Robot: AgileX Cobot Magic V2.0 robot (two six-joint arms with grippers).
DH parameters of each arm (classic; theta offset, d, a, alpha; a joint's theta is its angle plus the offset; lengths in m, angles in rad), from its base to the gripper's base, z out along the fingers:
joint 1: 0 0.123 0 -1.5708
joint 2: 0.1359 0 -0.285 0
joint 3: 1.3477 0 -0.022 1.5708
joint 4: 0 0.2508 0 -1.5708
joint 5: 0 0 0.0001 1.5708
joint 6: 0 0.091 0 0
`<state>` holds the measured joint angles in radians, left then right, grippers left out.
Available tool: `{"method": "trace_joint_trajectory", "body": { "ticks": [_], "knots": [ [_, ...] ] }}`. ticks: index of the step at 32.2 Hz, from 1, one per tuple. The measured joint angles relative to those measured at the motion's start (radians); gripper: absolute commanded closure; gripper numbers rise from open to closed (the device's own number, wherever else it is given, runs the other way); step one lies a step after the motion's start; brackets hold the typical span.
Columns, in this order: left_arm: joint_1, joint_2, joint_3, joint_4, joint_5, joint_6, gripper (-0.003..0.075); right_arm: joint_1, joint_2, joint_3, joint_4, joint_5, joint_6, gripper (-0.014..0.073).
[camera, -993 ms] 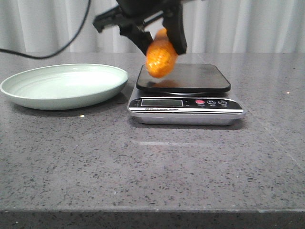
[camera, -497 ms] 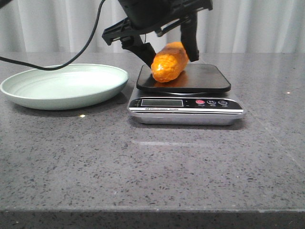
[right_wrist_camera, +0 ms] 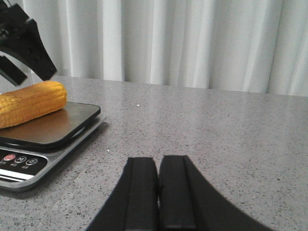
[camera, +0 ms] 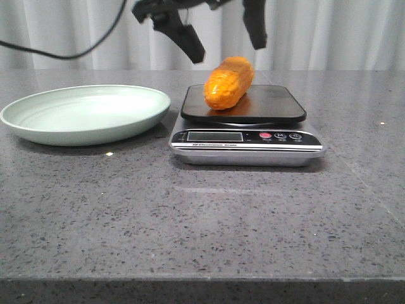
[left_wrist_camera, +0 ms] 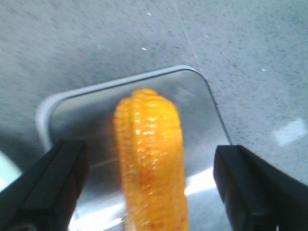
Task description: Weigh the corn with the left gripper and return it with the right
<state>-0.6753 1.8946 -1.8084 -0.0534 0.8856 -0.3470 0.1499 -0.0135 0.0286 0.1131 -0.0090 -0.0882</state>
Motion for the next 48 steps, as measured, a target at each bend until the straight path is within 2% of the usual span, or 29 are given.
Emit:
{"method": "trace_joint_trajectory", "body": {
  "ticks": [9, 12, 17, 32, 40, 48],
  "knots": [
    [0.010, -0.157, 0.008, 0.144, 0.085, -0.009, 0.0136, 0.000, 0.000, 0.000, 0.000, 0.000, 0.000, 0.0431],
    [0.010, -0.234, 0.053, 0.184, 0.088, -0.009, 0.0164, 0.000, 0.000, 0.000, 0.000, 0.000, 0.000, 0.0431],
    [0.011, -0.391, 0.216, 0.222, 0.057, -0.009, 0.0263, 0.000, 0.000, 0.000, 0.000, 0.000, 0.000, 0.0431],
    [0.011, -1.116, 0.777, 0.261, -0.120, -0.009, 0.0599, 0.000, 0.000, 0.000, 0.000, 0.000, 0.000, 0.0431],
    [0.011, -1.510, 1.013, 0.324, -0.158, -0.006, 0.0594, 0.000, 0.000, 0.000, 0.000, 0.000, 0.000, 0.0431],
    [0.011, -1.830, 1.200, 0.345, -0.180, 0.104, 0.0594, -0.001, 0.000, 0.000, 0.000, 0.000, 0.000, 0.0431]
  ]
}}
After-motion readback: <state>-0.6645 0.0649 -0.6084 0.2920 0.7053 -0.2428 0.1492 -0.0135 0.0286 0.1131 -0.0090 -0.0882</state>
